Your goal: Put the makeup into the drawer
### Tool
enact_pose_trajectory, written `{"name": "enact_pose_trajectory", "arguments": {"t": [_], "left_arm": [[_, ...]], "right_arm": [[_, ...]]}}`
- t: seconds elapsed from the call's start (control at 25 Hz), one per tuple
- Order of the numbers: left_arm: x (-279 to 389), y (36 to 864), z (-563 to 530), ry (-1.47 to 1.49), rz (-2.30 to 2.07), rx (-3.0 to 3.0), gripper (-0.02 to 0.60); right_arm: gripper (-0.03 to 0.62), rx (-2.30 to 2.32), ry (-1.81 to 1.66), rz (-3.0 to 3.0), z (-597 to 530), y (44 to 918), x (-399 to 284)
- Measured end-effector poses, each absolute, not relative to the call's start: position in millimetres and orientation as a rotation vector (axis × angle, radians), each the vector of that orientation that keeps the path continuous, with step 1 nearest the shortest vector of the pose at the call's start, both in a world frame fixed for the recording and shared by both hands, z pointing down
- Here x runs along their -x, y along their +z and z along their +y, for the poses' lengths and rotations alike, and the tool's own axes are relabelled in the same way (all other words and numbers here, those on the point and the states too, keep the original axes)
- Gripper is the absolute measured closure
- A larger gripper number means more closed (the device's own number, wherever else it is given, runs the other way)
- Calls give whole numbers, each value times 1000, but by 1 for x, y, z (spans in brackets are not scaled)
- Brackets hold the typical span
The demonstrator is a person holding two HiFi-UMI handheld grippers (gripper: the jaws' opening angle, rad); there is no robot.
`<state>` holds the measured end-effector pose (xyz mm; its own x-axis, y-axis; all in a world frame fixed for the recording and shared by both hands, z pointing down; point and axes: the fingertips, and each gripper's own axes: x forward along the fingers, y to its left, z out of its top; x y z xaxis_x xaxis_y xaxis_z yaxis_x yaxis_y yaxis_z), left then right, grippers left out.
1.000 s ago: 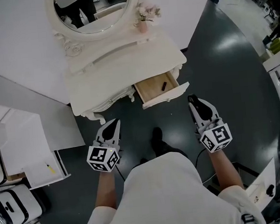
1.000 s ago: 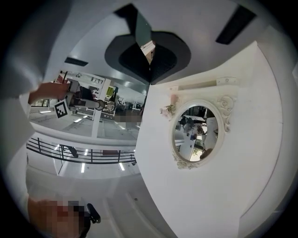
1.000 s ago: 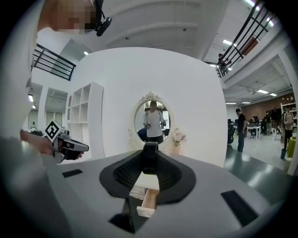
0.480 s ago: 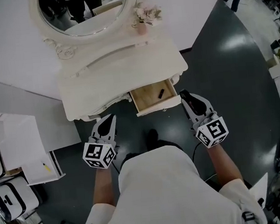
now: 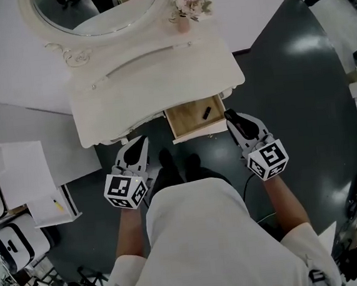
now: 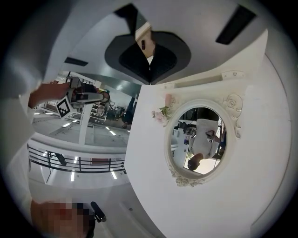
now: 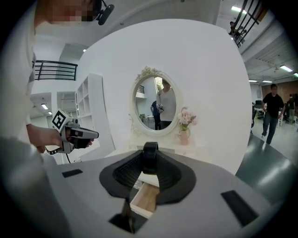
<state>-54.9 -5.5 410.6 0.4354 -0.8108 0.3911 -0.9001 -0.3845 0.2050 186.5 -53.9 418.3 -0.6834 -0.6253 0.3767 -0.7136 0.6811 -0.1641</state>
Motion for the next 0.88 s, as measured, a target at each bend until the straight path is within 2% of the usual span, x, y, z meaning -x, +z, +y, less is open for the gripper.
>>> {"name": "enact_pose_trajectory", "arguments": {"t": [0.88], "left_arm": [[58, 488, -104, 415, -1101, -2407, 565]], "right_arm": [[502, -1016, 686, -2303, -93, 520, -126]]}}
